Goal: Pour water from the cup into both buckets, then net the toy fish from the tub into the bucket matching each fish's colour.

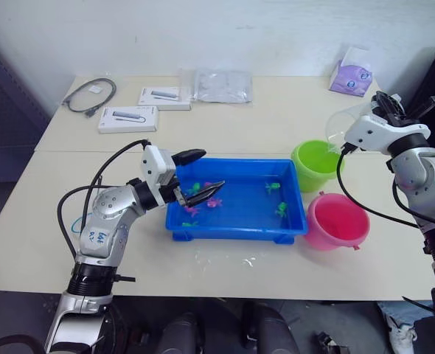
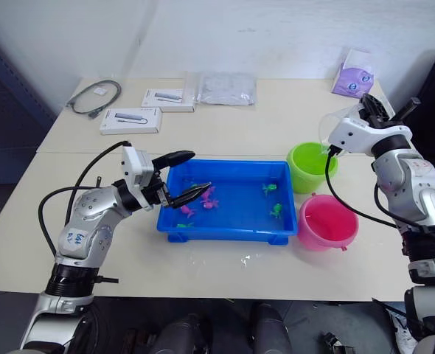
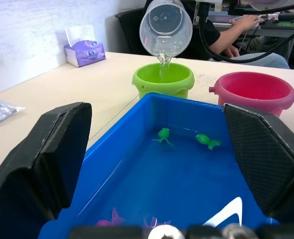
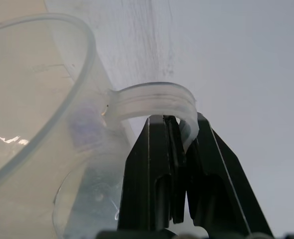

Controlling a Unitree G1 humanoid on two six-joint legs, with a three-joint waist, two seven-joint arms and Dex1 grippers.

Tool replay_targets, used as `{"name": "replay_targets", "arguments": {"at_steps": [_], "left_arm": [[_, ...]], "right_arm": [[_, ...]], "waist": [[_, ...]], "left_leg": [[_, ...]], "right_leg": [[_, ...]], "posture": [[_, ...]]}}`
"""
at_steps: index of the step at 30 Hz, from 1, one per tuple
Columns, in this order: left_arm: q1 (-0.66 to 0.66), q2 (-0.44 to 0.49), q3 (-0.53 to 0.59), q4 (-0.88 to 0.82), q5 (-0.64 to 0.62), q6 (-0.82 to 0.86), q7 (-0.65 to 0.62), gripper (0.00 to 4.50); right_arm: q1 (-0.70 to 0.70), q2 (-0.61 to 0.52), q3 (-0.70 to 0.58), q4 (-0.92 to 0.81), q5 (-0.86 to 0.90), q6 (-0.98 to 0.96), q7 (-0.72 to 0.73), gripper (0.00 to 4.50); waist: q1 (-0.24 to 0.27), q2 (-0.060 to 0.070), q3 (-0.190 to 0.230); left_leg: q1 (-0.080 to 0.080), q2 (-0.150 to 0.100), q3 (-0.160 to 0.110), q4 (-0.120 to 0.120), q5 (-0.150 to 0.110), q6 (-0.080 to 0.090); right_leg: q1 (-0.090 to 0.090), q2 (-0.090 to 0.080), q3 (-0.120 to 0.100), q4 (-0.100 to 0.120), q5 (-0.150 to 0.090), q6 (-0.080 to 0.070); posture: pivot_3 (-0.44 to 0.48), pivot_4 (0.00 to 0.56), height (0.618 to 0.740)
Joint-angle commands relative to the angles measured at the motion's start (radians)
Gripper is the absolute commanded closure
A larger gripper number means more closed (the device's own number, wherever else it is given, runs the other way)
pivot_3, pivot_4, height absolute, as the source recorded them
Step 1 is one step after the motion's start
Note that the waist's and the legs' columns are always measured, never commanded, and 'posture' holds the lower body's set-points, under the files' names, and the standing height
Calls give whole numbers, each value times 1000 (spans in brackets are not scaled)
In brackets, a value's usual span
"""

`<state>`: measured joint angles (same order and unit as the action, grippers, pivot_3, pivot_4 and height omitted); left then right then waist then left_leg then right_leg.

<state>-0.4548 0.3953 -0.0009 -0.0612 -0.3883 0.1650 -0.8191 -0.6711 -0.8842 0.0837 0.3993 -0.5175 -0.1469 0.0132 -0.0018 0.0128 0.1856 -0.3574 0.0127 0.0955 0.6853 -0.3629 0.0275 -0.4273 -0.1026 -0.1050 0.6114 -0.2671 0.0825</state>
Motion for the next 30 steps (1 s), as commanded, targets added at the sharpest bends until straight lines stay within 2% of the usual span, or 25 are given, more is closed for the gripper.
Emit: {"name": "replay_targets", "arguments": {"at_steps": [1, 6, 14, 16, 19, 21, 24, 30], "left_arm": [[-8, 6, 6, 2, -7, -19, -20, 0], [-23, 29, 23, 38, -11, -37, -60, 0], [-31, 66, 37, 32, -79, -19, -176, 0], [-26, 79, 39, 16, -104, -2, -209, 0], [-12, 102, 37, -15, -142, 40, -254, 0], [0, 117, 34, -43, -157, 59, -271, 0], [10, 128, 28, -84, -170, 90, -275, 0], [29, 142, 24, -132, -170, 132, -272, 0]], "right_arm": [[28, 24, -122, -63, 137, 36, 49, 4405], [100, 115, -318, -181, 386, 186, 129, 4405], [223, 217, -653, -404, 781, 610, 215, 4405], [273, 255, -762, -457, 910, 779, 204, 4405], [346, 303, -849, -504, 1009, 879, 191, 4405], [381, 335, -869, -503, 1022, 866, 177, 4405], [461, 373, -827, -466, 971, 790, 181, 4405], [458, 463, -807, -345, 950, 626, 140, 4405]], "waist": [[2, 0, 0], [1, 0, 0], [4, 0, 0], [3, 0, 0], [3, 0, 0], [2, 0, 0], [1, 0, 0], [-5, 0, 0]], "left_leg": [[0, 0, 0, 0, 0, 0], [0, 0, 0, 1, 0, 0], [0, 0, -1, 1, 0, 0], [0, 0, -1, 1, 0, 0], [0, 1, -1, 1, 0, 1], [0, 1, -1, 1, 0, 1], [1, 0, 1, 1, 0, 1], [4, 0, 4, 1, 0, 1]], "right_leg": [[0, 0, 0, 0, 0, 0], [0, 0, -1, 1, 0, 0], [0, 0, -1, 1, 0, 0], [0, 0, 0, 1, 0, 0], [0, 1, 1, 2, 0, -1], [0, 1, 2, 2, 0, -1], [0, 1, 4, 3, 0, -1], [0, 2, 7, 6, 0, -1]], "posture": [[0, 150, 740], [0, 150, 740], [0, 150, 740], [0, 150, 740], [0, 150, 740], [0, 150, 740], [0, 150, 740], [0, 150, 740]]}}
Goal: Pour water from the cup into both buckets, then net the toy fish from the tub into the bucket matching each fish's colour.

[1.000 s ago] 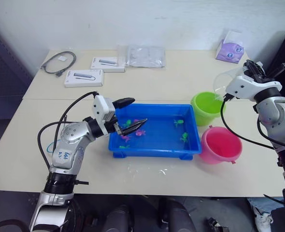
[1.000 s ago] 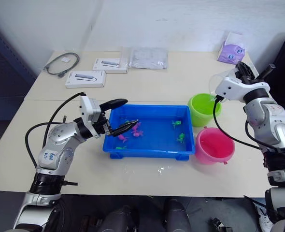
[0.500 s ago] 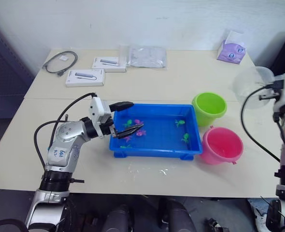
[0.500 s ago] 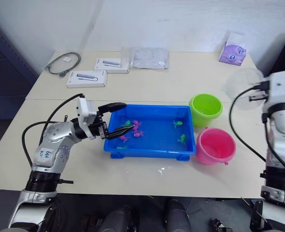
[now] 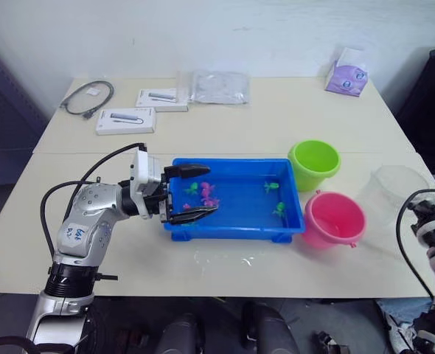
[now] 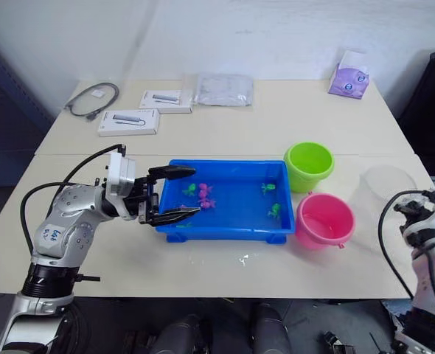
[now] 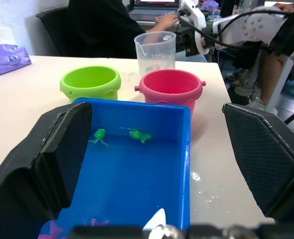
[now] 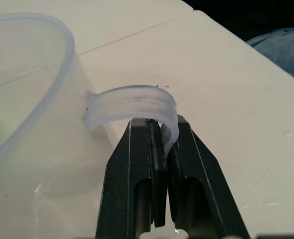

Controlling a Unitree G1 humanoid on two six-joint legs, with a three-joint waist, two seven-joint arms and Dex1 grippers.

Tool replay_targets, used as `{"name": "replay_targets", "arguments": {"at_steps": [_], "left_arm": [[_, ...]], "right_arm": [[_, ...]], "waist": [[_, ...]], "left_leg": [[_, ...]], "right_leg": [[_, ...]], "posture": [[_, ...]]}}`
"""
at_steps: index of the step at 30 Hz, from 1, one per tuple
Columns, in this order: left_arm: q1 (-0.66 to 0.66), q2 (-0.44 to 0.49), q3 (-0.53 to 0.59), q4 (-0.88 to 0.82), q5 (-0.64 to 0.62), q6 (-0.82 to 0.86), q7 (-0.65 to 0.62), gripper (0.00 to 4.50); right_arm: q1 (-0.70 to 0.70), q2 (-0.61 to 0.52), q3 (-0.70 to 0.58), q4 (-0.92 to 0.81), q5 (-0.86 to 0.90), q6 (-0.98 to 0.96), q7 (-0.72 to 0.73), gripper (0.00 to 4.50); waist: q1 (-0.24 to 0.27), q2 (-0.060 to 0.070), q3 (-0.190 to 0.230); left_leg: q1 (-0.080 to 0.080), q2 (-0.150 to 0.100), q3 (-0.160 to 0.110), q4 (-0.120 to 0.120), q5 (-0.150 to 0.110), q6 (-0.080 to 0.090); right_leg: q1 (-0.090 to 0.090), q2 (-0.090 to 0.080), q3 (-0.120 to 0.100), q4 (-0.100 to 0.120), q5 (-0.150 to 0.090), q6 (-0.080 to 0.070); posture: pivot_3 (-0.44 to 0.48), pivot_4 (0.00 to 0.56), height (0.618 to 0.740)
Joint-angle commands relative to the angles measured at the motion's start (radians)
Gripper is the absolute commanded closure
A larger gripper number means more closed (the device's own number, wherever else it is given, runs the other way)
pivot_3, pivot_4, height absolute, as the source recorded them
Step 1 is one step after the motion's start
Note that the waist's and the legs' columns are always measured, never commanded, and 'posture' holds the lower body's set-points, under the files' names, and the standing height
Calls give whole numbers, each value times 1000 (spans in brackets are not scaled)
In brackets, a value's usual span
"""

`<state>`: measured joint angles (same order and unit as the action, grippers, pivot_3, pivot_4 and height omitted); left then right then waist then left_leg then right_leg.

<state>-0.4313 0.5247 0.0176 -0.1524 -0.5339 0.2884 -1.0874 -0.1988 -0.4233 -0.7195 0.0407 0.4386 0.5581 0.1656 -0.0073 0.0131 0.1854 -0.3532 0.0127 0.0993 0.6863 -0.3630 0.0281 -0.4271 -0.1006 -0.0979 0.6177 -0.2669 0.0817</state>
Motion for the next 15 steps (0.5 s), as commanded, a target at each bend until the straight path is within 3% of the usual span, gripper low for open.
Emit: {"name": "replay_targets", "arguments": {"at_steps": [1, 5, 8, 12, 15], "left_arm": [[6, 12, 7, -44, -22, 10, -1, 0], [2, 6, 6, -51, 2, 3, 24, 0], [8, 8, 11, -53, 11, 2, 42, 0], [47, 35, 26, -68, 27, -13, 45, 0], [89, 56, 49, -73, 34, -24, 61, 0]], "right_arm": [[-24, 9, 2, 38, -4, -103, -10, 4405], [-56, 23, 10, 129, -2, -183, -15, 4405], [-51, 18, 40, 151, -13, -222, 9, 3356], [55, 2, 65, 59, -11, -190, 36, 1287], [150, -5, 48, -45, 26, -130, 38, 38]], "waist": [[1, 0, 0], [2, 0, 0], [3, 0, 0], [6, 0, 0], [5, 0, 0]], "left_leg": [[0, 0, 0, 0, 0, 0], [0, 0, 1, 0, 0, 0], [1, 0, 1, 0, 0, 0], [0, 0, 0, 0, 0, 0], [0, 0, 0, 0, 0, 0]], "right_leg": [[0, 0, 2, 1, 0, 0], [0, 1, 5, 1, 0, 0], [0, 1, 5, 1, 0, 0], [-1, 1, 5, 1, 0, 0], [-1, 1, 6, 1, 0, 0]], "posture": [[0, 150, 740], [0, 150, 740], [0, 150, 740], [0, 150, 740], [0, 150, 740]]}}
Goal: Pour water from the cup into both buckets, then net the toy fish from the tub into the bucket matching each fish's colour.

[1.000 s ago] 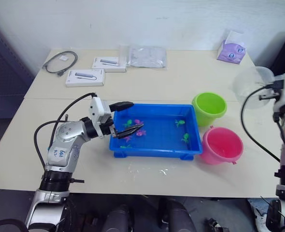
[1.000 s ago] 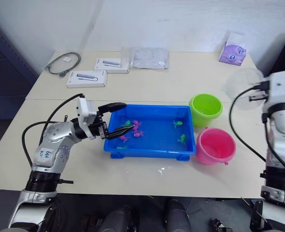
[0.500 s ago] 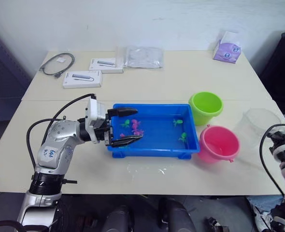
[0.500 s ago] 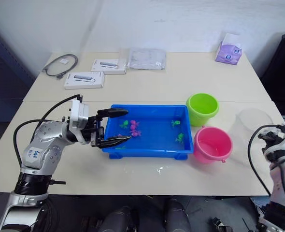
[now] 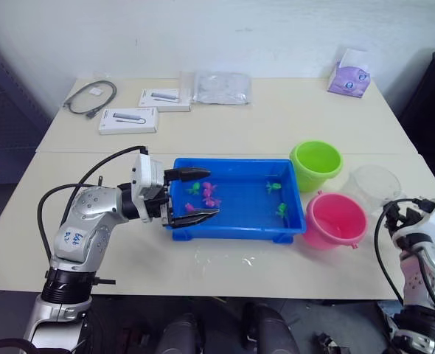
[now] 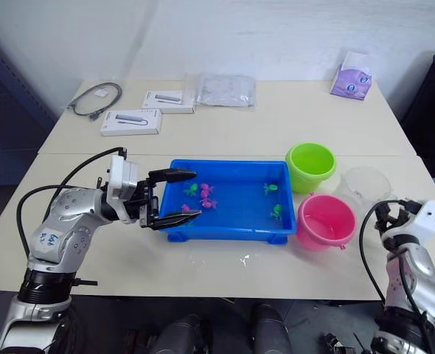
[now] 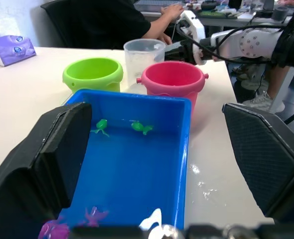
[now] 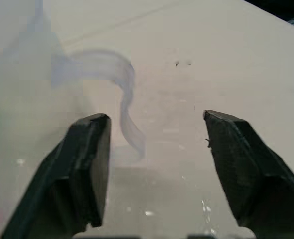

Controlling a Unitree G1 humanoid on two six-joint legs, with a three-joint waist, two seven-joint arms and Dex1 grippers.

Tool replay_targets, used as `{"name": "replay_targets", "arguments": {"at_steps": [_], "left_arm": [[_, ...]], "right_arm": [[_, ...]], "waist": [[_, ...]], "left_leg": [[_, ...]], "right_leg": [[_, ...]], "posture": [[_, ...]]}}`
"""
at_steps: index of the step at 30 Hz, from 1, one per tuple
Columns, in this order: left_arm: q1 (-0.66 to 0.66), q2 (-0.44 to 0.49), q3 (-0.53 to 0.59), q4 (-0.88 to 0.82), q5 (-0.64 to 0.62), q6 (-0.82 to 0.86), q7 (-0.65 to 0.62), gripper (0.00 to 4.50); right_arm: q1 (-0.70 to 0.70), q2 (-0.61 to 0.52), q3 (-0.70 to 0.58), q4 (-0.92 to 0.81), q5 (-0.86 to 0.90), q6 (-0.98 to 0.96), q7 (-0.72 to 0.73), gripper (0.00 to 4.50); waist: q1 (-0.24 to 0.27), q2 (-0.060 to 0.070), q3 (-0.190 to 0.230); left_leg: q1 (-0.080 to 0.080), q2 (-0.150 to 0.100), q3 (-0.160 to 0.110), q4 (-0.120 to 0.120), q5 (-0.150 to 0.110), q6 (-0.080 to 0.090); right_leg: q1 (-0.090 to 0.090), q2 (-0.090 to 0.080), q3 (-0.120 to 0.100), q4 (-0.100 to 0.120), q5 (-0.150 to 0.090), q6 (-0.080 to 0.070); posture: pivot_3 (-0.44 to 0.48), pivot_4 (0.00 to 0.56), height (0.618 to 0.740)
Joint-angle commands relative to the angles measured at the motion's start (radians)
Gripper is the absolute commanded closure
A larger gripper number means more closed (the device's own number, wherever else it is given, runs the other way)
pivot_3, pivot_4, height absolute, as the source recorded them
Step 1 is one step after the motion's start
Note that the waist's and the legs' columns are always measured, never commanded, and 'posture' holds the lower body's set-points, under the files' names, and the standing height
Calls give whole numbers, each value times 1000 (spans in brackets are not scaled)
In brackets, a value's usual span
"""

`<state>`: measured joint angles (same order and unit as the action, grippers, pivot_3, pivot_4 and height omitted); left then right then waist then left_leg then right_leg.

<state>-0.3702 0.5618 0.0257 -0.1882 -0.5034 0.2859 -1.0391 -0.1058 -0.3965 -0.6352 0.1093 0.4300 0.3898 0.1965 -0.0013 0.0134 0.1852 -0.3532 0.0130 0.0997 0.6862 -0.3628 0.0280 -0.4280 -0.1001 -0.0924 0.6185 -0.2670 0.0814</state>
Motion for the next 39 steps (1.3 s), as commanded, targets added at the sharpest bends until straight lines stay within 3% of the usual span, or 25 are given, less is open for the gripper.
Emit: {"name": "replay_targets", "arguments": {"at_steps": [1, 7, 10, 15, 18, 22, 25, 30, 34, 39], "left_arm": [[50, 30, 50, -40, 6, -27, 15, 0], [190, 84, 146, -32, 18, -63, 44, 0], [286, 98, 286, -11, -6, -60, 106, 0], [441, 104, 470, 92, 89, -192, 201, 0], [547, 123, 604, 236, 163, -230, 311, 0], [637, 124, 714, 334, 188, -283, 386, 0], [701, 101, 770, 350, 190, -298, 439, 0], [730, 65, 802, 260, 139, -199, 505, 0], [702, 65, 744, 99, 84, -19, 541, 0], [459, 141, 608, -40, 68, 386, 730, 0]], "right_arm": [[95, -37, -44, -157, 50, 63, 15, 38], [341, -112, -93, -366, 127, 76, 194, 38], [462, -161, -160, -480, 195, -34, 421, 38], [577, -245, -218, -614, 321, -36, 623, 38], [555, -210, -124, -649, 243, -266, 775, 38], [532, -163, 51, -675, 255, -398, 933, 38], [485, -131, 157, -675, 227, -458, 946, 38], [404, -117, 245, -661, 234, -469, 919, 38], [385, -132, 295, -672, 249, -441, 917, 38], [326, -155, 334, -657, 243, -423, 905, 38]], "waist": [[-1, 0, 0], [-3, -1, 0], [-4, -1, -1], [-2, -10, -3], [-4, -16, -6], [2, -24, -7], [5, -24, -8], [7, -26, -9], [11, -26, -9], [24, -25, -8]], "left_leg": [[0, 0, 0, 0, 0, 0], [1, 1, 0, -1, -1, 0], [2, 1, 1, -1, -1, 1], [4, 2, 3, -3, -3, 2], [6, 4, 3, -3, -8, 5], [8, 6, 4, -4, -11, 3], [8, 4, 4, -4, -10, 2], [8, 1, 4, -4, -14, -2], [8, 2, 3, -4, -14, -3], [9, 2, 3, -4, -13, -5]], "right_leg": [[0, -1, 0, 0, 0, 0], [0, -5, 1, 0, 0, -1], [0, -5, 1, -4, 0, -1], [1, -4, 3, -5, 0, -2], [1, -5, 3, -5, 0, -3], [2, -5, 1, -6, -1, -6], [2, -10, 0, -7, -1, -6], [2, -13, 0, -7, -1, -6], [2, -13, -1, -7, -1, -6], [3, -13, -2, -5, -1, -6]], "posture": [[0, 150, 740], [0, 150, 740], [0, 150, 740], [0, 150, 740], [0, 150, 740], [0, 150, 740], [0, 150, 740], [0, 150, 740], [0, 150, 740], [0, 150, 740]]}}
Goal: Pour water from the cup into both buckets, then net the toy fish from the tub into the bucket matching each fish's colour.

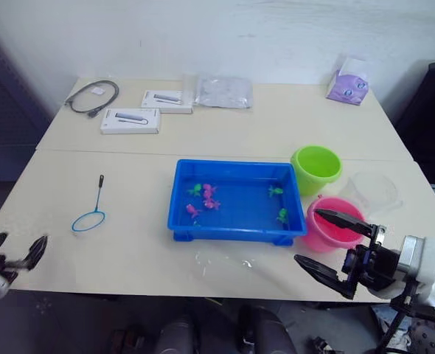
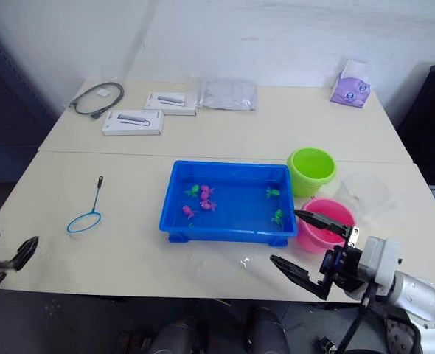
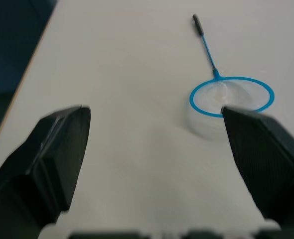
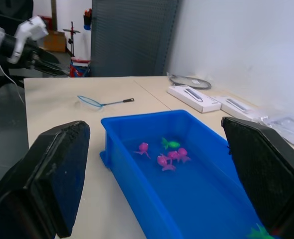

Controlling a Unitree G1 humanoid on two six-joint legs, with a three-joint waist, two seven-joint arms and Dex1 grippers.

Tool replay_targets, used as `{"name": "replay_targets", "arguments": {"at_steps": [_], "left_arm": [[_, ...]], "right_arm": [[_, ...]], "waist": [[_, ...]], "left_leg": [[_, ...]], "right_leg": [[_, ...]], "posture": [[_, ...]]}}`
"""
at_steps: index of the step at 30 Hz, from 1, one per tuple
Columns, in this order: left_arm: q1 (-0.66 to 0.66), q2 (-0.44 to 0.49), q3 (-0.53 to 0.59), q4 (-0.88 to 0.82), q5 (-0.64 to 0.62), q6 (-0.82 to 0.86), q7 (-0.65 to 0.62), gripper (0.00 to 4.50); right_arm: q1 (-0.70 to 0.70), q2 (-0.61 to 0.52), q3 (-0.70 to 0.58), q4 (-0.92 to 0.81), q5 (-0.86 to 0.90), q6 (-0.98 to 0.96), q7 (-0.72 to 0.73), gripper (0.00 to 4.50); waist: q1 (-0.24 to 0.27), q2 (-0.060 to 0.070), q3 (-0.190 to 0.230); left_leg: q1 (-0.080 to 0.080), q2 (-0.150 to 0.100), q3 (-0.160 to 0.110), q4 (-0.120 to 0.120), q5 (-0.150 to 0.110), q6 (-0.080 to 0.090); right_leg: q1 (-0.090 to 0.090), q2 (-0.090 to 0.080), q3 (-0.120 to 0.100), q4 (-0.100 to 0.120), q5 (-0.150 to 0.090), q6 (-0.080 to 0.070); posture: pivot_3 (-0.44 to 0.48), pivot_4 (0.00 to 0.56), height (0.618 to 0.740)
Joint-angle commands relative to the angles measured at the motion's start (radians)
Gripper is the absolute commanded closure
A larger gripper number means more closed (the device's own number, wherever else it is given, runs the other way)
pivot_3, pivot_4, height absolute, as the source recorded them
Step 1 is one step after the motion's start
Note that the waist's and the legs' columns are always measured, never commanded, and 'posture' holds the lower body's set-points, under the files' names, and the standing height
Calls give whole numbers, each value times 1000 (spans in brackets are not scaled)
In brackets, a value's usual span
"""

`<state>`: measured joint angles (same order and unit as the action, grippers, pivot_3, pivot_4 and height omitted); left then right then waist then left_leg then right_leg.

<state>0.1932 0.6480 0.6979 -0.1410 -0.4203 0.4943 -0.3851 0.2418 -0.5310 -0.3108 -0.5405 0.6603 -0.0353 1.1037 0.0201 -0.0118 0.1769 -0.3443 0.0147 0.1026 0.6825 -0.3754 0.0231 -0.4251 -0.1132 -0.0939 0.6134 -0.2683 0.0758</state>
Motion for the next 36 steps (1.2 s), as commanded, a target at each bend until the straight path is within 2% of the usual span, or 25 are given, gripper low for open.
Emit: {"name": "replay_targets", "arguments": {"at_steps": [1, 5, 8, 14, 19, 22, 26, 29, 30, 32, 36], "left_arm": [[-146, 71, -95, -92, -11, 227, 86, 0], [-324, 108, -222, -17, 14, 421, 128, 0], [-471, 97, -302, 146, 61, 482, 170, 0], [-650, 66, -409, 451, 140, 390, 158, 0], [-770, 42, -503, 673, 194, 348, 95, 0], [-791, 41, -510, 745, 218, 354, 108, 852], [-777, 26, -478, 756, 208, 401, 115, 2695], [-789, 24, -468, 765, 208, 374, 103, 4146], [-795, 26, -466, 765, 205, 357, 90, 4482], [-801, 27, -429, 726, 169, 301, 45, 4482], [-693, 119, -423, 483, 97, 99, -266, 4482]], "right_arm": [[-31, -25, 16, 0, 5, 4, -5, 38], [-55, -44, 45, 14, -9, 7, 2, 38], [-74, -47, 57, 14, -21, 10, -18, 38], [-108, -52, 72, -44, -30, 35, -91, 38], [-85, -71, 65, -56, -39, 31, -90, 38], [-90, -84, 42, -68, -45, 32, -112, 0], [-92, -104, 21, -89, -43, 45, -147, 0], [-78, -112, 14, -105, -38, 54, -164, 0], [-73, -114, 11, -111, -37, 58, -168, 0], [-62, -118, 4, -125, -33, 70, -179, 0], [-47, -240, -41, -205, -7, 285, -273, 0]], "waist": [[4, 0, 0], [-3, 1, 0], [-10, 1, 0], [-17, 0, 0], [-4, -1, 0], [2, -1, 0], [3, -1, -1], [3, -1, -1], [5, -1, -1], [5, -1, -1], [1, -2, 0]], "left_leg": [[0, 0, 0, 0, 0, 0], [0, 0, 1, 0, 3, 3], [0, 0, 3, 0, 4, 4], [0, 0, 4, 0, 4, 4], [-1, 0, 4, 1, 5, 4], [0, -1, 7, 1, 5, 4], [4, -1, 8, 1, 5, 4], [5, 0, 8, 1, 5, 4], [5, 0, 9, 1, 5, 4], [5, 0, 9, 1, 5, 4], [1, 0, 8, 1, 5, 4]], "right_leg": [[0, 0, 0, 0, 0, 0], [0, 1, -2, 1, 0, 0], [-1, 2, -6, 6, 0, 0], [-2, 1, -10, 6, 0, 0], [-1, 1, -13, 6, 0, 0], [-1, 1, -14, 7, 0, 0], [0, 1, -12, 8, 0, 0], [0, 1, -10, 8, 0, 0], [0, 0, -10, 8, 0, 0], [0, 0, -10, 8, 0, 0], [-2, -1, -10, 8, 0, 0]], "posture": [[0, 150, 740], [0, 150, 740], [0, 150, 740], [0, 150, 740], [0, 150, 740], [0, 150, 740], [0, 150, 740], [0, 150, 740], [0, 150, 740], [0, 150, 740], [0, 150, 740]]}}
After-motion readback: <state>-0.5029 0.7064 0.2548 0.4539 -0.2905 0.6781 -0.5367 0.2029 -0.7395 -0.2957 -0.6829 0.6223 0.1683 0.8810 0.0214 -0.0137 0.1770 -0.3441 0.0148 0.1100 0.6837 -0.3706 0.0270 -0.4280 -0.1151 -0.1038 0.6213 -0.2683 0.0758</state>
